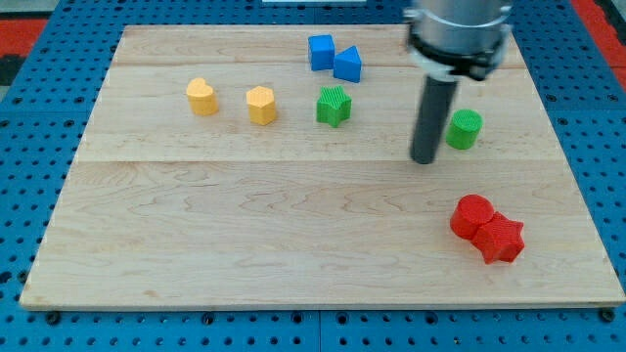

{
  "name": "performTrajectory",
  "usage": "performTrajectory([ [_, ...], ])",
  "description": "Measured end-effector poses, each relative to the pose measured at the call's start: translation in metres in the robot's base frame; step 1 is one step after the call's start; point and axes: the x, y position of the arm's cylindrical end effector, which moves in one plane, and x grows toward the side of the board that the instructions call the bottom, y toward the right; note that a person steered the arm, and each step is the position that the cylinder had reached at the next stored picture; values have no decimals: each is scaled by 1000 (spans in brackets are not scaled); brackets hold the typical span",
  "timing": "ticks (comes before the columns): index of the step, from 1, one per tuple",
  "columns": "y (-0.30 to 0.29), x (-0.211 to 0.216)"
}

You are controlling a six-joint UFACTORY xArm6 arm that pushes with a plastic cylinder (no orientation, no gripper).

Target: Slide the green circle to the center left

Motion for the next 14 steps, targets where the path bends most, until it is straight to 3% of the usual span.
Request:
performTrajectory([
  [1,62,0],
  [2,84,-5],
  [4,49,-52],
  [8,-69,-86],
  [11,-107,-29],
  [12,-53,-21],
  [13,-69,8],
  [14,-154,10],
])
